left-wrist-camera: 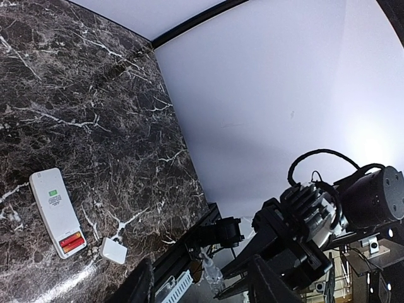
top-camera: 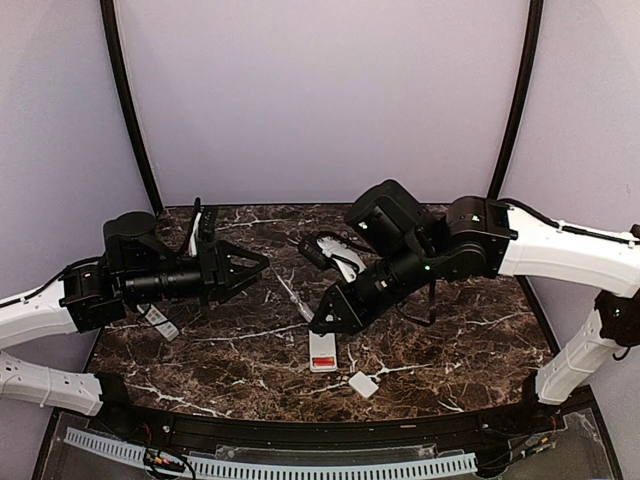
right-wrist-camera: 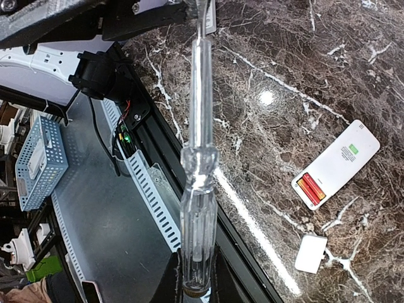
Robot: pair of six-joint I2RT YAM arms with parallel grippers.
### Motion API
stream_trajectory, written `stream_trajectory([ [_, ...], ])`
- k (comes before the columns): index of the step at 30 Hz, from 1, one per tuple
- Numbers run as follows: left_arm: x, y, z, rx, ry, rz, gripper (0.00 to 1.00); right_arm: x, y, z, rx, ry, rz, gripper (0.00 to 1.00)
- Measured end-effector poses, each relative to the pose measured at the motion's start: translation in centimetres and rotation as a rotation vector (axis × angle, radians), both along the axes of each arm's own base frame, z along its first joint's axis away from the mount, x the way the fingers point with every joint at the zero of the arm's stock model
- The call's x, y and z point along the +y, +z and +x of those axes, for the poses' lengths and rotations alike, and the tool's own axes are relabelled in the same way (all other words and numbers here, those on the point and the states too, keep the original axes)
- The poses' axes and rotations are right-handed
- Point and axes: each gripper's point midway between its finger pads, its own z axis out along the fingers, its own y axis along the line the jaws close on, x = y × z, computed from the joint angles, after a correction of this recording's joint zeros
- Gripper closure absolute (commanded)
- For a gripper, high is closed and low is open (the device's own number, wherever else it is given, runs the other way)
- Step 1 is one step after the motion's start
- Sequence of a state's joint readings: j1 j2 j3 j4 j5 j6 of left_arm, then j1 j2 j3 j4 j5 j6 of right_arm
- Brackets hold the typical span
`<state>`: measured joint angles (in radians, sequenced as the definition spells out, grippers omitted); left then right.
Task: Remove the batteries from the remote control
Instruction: Pass from the right arm to the left
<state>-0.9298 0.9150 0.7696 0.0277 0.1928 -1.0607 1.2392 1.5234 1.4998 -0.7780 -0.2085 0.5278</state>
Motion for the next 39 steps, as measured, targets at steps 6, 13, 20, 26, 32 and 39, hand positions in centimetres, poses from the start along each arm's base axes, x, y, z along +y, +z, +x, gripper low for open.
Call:
stream_trajectory([
  [6,-0.5,-1.1,0.3,0.036,0.0,0.018,0.52,0.4,0.1,-0.2,-0.004,0.014,0.003,1.0],
  [13,-1.1,-1.9,0.5,0.065,-0.007,0.019,0.61,0.6,-0.3,-0.5,0.004,0.029,-0.006,1.0],
  [20,-1.6,-1.8,0.5,0.074,-0.022,-0.004,0.74,0.6,-0.3,-0.6,0.008,0.034,-0.007,1.0],
  [26,-1.9,-1.9,0.4,0.086,-0.031,-0.012,0.85,0.7,-0.7,-0.6,0.011,0.034,-0.016,1.0],
  [32,-2.0,-1.8,0.4,0.095,-0.034,-0.022,0.95,0.8,-1.1,-0.6,0.015,0.034,-0.028,1.0],
  [39,-1.9,-2.2,0.3,0.104,-0.032,-0.018,1.0,0.7,-1.2,-0.6,0.015,0.034,-0.032,1.0],
])
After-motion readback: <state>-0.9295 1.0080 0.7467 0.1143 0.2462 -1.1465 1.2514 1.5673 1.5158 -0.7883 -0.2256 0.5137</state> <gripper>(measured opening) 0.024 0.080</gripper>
